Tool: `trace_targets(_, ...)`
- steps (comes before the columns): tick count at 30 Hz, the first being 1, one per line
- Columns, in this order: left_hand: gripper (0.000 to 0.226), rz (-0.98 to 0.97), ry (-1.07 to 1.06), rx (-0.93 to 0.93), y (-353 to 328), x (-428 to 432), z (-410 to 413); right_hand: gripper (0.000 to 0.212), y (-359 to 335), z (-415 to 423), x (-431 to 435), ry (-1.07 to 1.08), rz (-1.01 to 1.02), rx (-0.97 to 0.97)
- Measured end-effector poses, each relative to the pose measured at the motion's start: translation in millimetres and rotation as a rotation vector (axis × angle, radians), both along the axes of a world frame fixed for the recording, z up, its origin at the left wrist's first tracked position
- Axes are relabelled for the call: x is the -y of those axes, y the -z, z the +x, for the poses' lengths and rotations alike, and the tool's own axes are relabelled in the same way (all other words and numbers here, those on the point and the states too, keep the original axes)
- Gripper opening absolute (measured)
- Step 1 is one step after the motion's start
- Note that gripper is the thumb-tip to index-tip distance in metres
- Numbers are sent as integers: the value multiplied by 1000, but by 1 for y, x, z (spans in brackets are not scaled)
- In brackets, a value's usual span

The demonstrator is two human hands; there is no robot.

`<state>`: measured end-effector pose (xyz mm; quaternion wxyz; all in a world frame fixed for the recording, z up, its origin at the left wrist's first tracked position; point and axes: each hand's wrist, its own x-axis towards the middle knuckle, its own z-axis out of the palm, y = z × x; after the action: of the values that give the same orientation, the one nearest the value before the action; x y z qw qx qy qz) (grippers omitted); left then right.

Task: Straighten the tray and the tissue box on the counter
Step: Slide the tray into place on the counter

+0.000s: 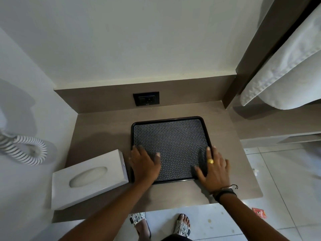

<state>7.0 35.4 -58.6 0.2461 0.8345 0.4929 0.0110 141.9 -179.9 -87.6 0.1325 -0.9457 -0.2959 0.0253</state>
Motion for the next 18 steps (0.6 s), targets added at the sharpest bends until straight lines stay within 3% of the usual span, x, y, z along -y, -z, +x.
trace_targets(4, 89, 114, 338, 39, 25, 51, -41, 83, 16, -44, 0, -257, -36, -6)
trace_targets(7, 85, 177, 501, 15, 48, 57, -67, 88, 34, -60, 3, -306, -146, -50)
trace_targets(12, 87, 166, 576, -112, 66, 42, -83, 90, 43, -59, 2, -309, -223, -124)
trace_targets(18, 86, 138, 568, -112, 65, 32, -76, 94, 42, -49, -8, -320, -211, -138)
